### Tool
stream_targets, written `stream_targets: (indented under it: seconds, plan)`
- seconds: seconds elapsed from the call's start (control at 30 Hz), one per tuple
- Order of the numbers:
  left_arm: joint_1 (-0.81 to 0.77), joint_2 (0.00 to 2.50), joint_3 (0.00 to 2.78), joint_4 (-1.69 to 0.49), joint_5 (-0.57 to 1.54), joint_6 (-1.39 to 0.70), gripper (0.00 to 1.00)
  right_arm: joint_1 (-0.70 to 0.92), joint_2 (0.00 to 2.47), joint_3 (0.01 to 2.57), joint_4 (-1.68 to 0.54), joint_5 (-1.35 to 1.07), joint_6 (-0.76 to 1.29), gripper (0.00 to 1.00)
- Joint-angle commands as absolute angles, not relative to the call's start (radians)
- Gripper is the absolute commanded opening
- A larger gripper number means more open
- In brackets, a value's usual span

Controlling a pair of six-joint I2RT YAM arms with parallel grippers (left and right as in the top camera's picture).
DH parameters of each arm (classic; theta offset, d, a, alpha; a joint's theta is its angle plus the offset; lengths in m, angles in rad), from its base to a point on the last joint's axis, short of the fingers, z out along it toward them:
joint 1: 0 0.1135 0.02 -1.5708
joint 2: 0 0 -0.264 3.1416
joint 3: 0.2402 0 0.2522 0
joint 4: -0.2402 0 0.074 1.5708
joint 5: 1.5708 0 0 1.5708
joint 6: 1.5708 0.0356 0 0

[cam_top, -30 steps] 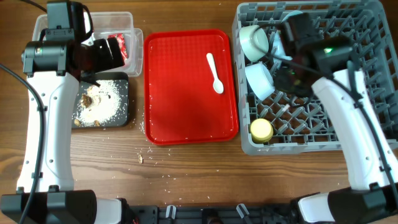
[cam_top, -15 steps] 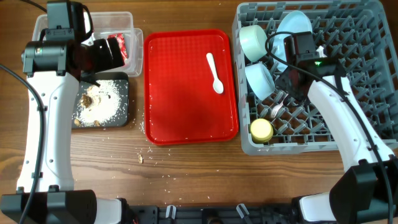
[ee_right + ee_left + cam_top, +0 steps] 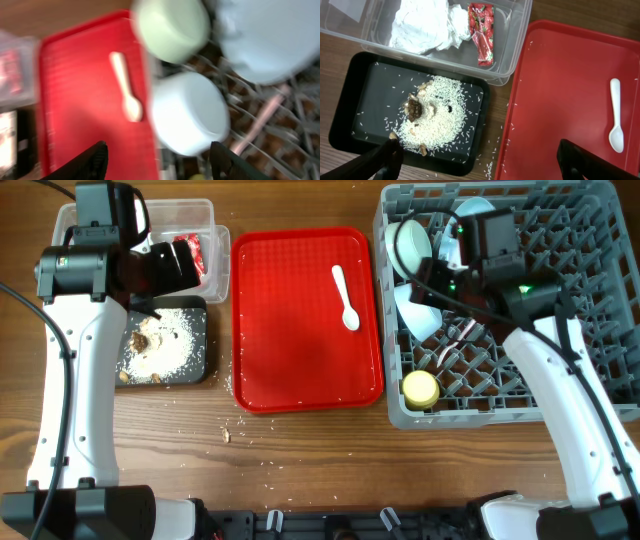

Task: Sort waste into correct bins and load items into the dishwasher rack
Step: 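Move right gripper back to the white spoon and grasp it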

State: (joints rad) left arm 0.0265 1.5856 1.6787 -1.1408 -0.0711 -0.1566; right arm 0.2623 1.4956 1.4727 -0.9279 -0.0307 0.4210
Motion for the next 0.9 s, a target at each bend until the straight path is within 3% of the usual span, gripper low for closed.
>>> stream_targets:
  seconds: [0.0, 0.3, 0.87]
  plan:
    - [0.03, 1.586, 1.688, -1.138, -0.08, -0.169, 1.0, 0.336, 1.518, 1.543, -0.927, -0.08, 0.374, 0.66]
    - [0.03, 1.586, 1.688, -1.138, -0.08, -0.169, 1.0, 0.495, 1.768, 1.601, -0.774, -0.063, 0.358, 0.62]
    - [0.03, 1.586, 1.688, -1.138, -0.08, -0.169, 1.0, 0.556, 2.088, 1.6, -0.675, 0.084, 0.315, 0.6]
